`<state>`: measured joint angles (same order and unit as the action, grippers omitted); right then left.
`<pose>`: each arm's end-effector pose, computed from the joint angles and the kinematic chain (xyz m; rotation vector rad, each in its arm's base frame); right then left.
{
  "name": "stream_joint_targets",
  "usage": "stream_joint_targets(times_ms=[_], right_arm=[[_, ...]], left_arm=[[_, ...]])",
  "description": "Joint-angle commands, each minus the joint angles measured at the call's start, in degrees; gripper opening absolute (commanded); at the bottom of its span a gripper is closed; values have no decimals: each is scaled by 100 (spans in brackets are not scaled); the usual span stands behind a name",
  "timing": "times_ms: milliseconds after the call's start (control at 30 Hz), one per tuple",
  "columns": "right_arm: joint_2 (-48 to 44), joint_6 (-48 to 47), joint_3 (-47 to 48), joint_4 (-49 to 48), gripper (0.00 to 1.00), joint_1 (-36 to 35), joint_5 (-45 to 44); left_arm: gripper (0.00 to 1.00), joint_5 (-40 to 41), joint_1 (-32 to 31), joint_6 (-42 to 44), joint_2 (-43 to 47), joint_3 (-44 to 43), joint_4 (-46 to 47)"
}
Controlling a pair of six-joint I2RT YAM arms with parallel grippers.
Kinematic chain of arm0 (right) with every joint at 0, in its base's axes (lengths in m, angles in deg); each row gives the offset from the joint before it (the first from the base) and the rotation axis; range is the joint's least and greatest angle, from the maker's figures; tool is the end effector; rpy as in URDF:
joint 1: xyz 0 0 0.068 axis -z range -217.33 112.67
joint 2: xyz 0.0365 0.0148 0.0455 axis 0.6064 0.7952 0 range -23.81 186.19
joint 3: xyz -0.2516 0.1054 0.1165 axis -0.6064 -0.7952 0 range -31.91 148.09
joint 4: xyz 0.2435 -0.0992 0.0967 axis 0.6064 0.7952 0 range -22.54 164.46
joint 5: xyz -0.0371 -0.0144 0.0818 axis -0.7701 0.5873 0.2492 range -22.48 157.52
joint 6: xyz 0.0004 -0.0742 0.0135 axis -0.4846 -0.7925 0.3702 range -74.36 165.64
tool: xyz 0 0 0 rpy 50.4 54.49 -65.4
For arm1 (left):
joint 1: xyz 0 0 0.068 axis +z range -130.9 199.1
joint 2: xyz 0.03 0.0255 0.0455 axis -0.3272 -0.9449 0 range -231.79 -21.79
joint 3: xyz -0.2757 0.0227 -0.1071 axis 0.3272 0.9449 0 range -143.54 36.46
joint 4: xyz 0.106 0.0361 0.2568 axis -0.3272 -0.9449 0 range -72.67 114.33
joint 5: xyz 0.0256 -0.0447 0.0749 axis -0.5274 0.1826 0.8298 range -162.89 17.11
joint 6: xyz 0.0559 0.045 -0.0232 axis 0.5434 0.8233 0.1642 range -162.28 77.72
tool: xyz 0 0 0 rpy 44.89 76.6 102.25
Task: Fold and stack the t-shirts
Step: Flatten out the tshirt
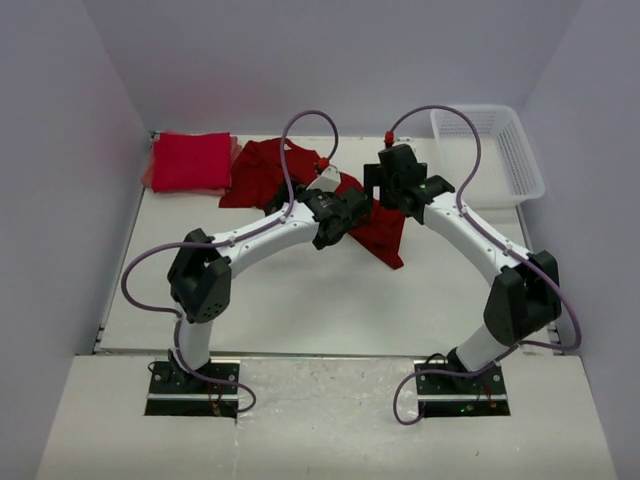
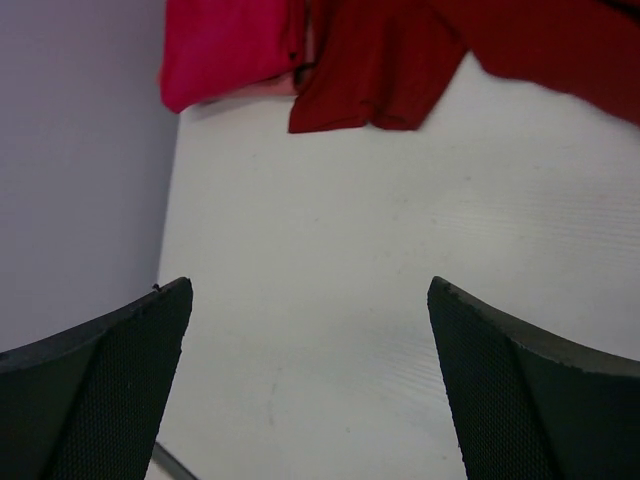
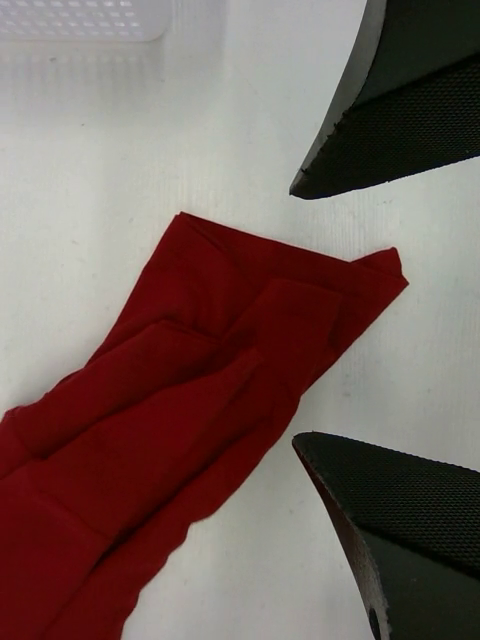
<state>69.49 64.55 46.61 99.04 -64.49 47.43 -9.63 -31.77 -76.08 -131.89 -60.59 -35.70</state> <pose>0.3662 0.1634 0.2952 -0.0027 2.3179 -0.0146 0.3096 -0.2903 0.2850 0.1208 2.0952 0.7420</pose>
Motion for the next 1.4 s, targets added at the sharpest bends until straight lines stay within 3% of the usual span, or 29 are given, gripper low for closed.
stream_joint_targets(times_ms=[0,333,433,467,533,567,600,633,700,733,867,1000,1133,1367], right_arm=[[-636,138,-126,-599,99,-18,313],[-462,138,-30,-424,99,-26,498],[-409,138,40,-327,99,-26,647],[-426,130,49,-318,99,-18,691],[-505,138,58,-266,99,-18,770],[-558,139,49,-257,99,-26,892],[-619,147,-3,-266,99,-18,946],[-672,147,-47,-283,99,-18,990],[-760,165,-109,-275,99,-26,1034],[-760,165,-109,-231,98,-26,1034],[-655,191,-161,-143,79,-26,1043],[-506,218,-258,-257,68,-18,1078],[-190,226,-101,-178,70,-18,1060],[-31,200,-39,-187,72,35,1087]], left_arm=[[100,1408,16,-1066,-196,-104,-1547],[100,1628,7,-1383,462,125,-1547],[100,1383,7,-1822,962,231,-1416],[100,1303,7,-1370,1156,440,-1137],[100,710,59,-448,1996,1201,652],[100,331,147,427,2332,1520,1373],[100,-160,470,653,2701,1862,2659],[100,-1392,743,847,3418,2570,3316],[100,-2550,1514,1033,3907,3120,4554],[100,-3165,1736,1025,3952,3218,4649],[100,-2996,1993,1086,2997,2386,3728],[100,-3354,2422,1016,2433,2296,3893],[100,-4259,2837,849,1863,2358,4201],[100,-4674,3083,875,1062,2270,4605]])
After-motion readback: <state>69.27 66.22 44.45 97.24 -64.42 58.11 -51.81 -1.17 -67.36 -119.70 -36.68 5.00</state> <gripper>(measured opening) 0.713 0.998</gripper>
